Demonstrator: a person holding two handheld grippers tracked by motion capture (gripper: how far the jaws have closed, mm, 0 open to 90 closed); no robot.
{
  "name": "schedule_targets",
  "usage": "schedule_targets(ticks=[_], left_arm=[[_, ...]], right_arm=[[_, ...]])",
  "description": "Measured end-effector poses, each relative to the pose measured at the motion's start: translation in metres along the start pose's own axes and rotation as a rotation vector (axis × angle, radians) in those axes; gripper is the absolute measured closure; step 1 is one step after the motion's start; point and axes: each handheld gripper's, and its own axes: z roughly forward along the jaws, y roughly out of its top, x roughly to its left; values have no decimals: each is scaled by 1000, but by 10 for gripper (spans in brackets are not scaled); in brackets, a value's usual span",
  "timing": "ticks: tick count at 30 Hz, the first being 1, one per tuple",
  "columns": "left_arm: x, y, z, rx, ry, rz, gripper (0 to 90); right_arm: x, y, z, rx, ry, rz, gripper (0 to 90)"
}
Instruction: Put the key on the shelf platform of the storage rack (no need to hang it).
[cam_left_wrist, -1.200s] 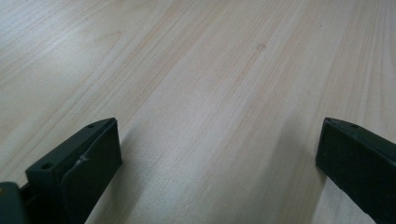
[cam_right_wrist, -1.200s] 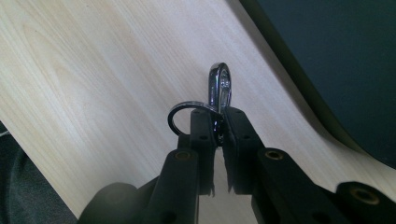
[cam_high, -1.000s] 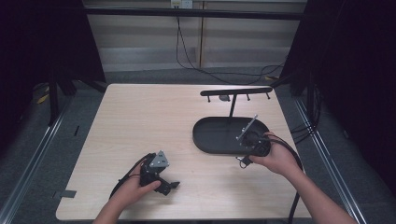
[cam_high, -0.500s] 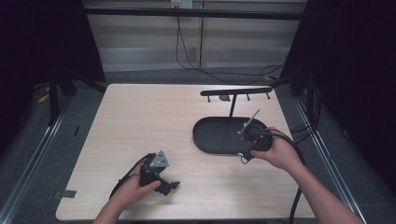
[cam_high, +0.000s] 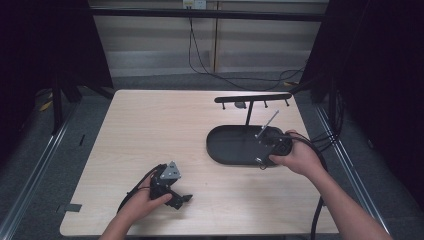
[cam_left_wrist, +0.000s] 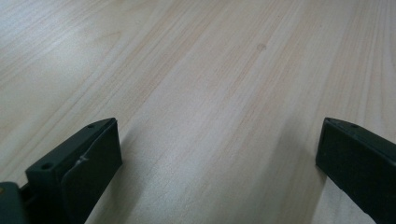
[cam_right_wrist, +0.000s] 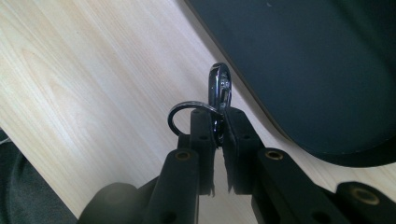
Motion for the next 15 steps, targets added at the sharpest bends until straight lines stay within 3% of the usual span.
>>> schedule_targets(ticks=[15], left_arm=[[0,0,0,-1,1,1,0]], right_arm=[[-12,5,-6,-14,-13,31,831]])
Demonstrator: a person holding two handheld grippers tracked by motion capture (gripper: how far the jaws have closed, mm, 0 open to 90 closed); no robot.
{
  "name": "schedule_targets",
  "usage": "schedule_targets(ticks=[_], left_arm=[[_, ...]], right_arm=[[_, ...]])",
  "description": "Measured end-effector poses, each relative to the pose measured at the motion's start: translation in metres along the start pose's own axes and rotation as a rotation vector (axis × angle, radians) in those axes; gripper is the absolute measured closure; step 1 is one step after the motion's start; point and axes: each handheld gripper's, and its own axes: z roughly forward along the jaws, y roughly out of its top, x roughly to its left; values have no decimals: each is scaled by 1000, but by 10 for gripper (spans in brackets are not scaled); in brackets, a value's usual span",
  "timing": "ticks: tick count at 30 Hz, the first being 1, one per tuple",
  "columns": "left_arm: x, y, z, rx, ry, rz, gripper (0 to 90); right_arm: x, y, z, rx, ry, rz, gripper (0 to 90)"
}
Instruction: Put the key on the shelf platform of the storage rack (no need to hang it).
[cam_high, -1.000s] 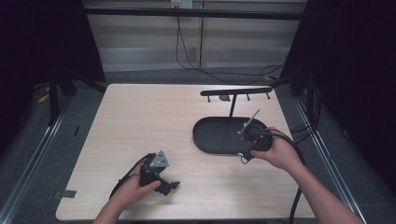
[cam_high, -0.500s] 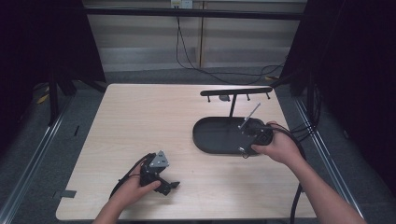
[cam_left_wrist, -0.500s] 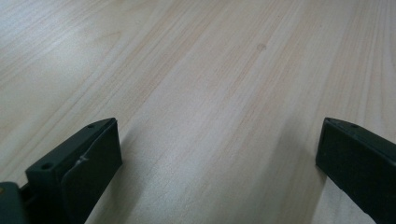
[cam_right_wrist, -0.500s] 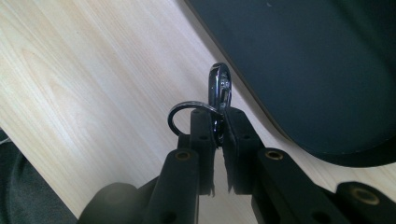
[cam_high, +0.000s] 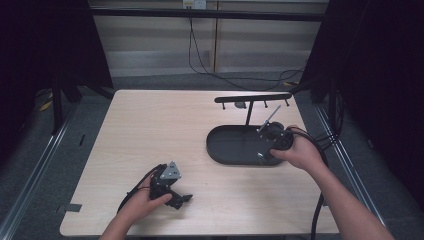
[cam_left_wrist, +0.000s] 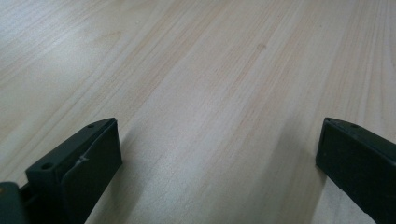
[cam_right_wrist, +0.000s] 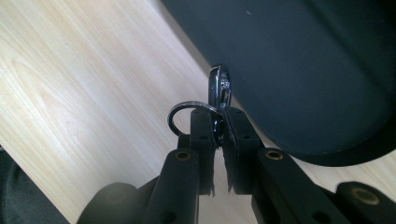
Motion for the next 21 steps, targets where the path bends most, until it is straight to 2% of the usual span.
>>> schedule_targets(ticks=[4,21], left_arm=[[-1,0,1,-10,1,-13,0],[-1,0,1,-10,2,-11,0]], right_arm=[[-4,1,-1,1,-6,14,831],[-20,5,4,-2,-29,61,831]])
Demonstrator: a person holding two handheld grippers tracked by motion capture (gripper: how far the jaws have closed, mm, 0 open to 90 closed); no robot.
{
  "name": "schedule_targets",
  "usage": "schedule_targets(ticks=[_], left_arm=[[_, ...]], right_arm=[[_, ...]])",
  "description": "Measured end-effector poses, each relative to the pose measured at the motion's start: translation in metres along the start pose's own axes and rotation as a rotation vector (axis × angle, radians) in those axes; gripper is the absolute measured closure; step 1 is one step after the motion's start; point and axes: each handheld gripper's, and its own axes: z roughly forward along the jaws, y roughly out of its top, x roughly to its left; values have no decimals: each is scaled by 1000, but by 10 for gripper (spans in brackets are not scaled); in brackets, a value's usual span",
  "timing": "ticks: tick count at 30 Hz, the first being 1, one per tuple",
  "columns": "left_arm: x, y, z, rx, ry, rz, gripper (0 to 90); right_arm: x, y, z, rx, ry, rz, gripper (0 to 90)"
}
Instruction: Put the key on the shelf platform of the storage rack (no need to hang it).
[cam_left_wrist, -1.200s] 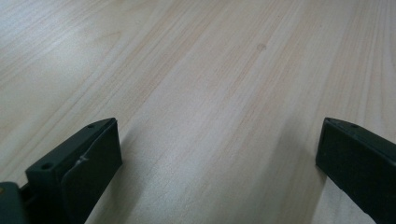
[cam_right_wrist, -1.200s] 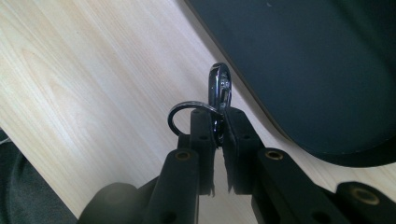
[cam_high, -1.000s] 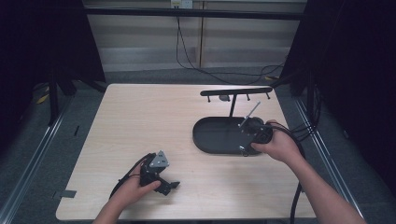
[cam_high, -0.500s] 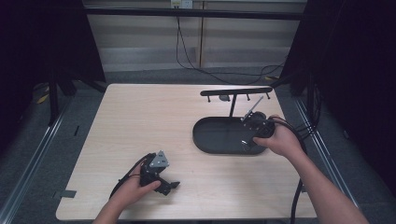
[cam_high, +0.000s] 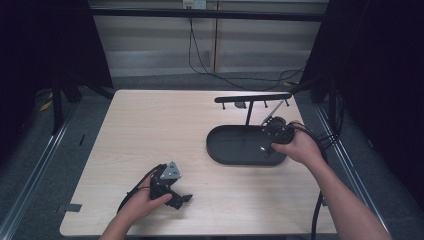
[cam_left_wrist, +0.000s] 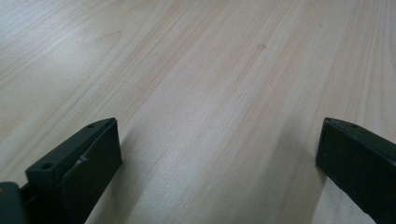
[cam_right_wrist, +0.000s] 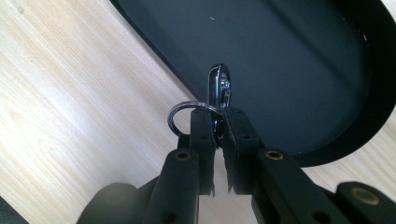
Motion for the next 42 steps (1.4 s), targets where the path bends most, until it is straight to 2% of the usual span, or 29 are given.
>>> schedule_targets(ticks=[10,21,42], left_arm=[[0,0,0,0,0,0,0],[0,0,0,0,0,0,0],[0,0,0,0,0,0,0]], right_arm=[[-3,9,0,17,-18,5,831],[-11,14,3,7,-16,39,831],[-19,22,14,0,-44,61,830]])
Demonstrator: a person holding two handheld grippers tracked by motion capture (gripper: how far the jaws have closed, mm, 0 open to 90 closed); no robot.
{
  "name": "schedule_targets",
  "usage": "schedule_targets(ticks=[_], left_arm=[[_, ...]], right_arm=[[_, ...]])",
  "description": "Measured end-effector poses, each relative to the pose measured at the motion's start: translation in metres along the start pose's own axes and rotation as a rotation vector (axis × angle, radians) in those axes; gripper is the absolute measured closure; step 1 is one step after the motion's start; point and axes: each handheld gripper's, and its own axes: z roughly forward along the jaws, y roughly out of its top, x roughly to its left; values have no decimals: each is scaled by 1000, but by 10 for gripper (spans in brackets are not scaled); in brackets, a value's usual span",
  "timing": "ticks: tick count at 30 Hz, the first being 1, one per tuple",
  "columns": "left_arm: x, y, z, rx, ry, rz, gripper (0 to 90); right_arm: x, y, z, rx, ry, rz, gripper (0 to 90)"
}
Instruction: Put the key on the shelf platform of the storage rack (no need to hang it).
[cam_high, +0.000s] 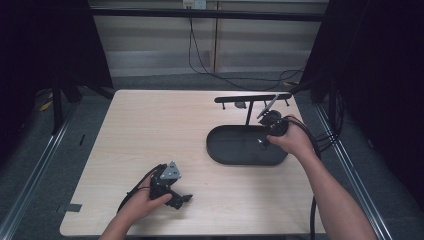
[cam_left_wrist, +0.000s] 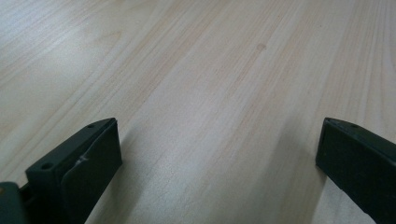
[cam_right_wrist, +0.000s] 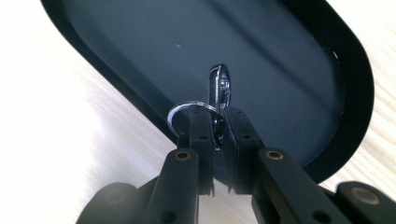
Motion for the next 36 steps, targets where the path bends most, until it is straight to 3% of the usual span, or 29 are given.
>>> schedule_targets(ticks=[36], left_arm=[[0,0,0,0,-1,-2,0]], right_arm=[[2,8,38,-8,-16,7,829]])
